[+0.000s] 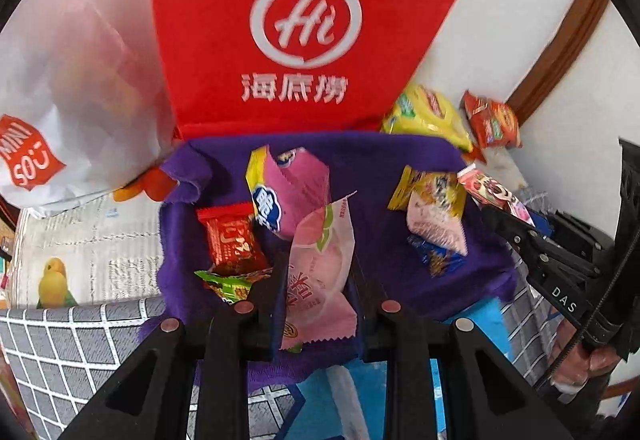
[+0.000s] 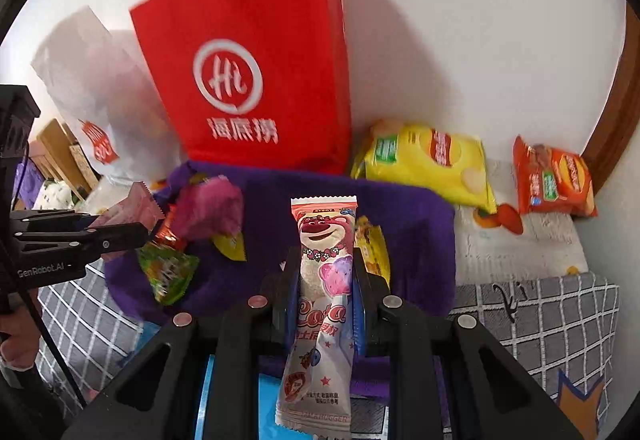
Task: Organize snacks
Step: 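Lower the bear packet and pink wrapper over the purple towel with both tools, then open both tools to drop the bear packet and pink wrapper onto the towel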
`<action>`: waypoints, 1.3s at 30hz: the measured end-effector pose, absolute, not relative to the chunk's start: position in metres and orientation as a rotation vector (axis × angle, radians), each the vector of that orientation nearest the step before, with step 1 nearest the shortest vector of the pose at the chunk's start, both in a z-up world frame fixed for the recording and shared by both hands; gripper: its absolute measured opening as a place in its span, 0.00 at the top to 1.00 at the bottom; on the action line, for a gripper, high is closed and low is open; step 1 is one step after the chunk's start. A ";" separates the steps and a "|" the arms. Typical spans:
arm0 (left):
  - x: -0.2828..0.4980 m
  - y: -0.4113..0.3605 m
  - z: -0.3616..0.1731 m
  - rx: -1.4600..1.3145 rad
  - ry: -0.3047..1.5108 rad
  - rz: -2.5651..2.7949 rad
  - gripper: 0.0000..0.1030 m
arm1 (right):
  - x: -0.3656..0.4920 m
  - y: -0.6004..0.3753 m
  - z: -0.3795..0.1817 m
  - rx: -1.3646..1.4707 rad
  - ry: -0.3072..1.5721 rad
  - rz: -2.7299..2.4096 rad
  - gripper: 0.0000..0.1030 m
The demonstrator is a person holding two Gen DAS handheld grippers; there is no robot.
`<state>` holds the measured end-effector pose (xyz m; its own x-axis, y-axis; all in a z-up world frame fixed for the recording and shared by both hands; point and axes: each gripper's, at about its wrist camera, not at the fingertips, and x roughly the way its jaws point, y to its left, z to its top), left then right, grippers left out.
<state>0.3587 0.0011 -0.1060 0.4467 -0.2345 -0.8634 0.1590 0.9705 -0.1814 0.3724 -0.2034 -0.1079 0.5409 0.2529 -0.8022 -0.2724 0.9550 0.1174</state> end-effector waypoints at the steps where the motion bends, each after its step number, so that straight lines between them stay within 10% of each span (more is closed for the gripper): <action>1: 0.360 0.001 -0.109 -0.077 1.087 -0.241 0.76 | 0.373 -0.202 -0.113 -0.034 0.960 0.319 0.79; 23: 0.374 0.007 -0.131 -0.120 1.133 -0.234 0.76 | 0.386 -0.190 -0.154 -0.090 1.034 0.300 0.74; 34: 0.371 0.011 -0.124 -0.146 1.122 -0.243 0.76 | 0.376 -0.191 -0.132 -0.107 0.966 0.303 0.49; 39: 0.363 0.011 -0.108 -0.125 1.079 -0.232 0.41 | 0.367 -0.190 -0.115 -0.112 0.911 0.299 0.38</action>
<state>0.3633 0.0105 -0.1081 0.4508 -0.2479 -0.8575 0.1261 0.9687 -0.2138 0.3675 -0.1903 -0.1151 0.5751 0.2078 -0.7913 -0.3020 0.9528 0.0307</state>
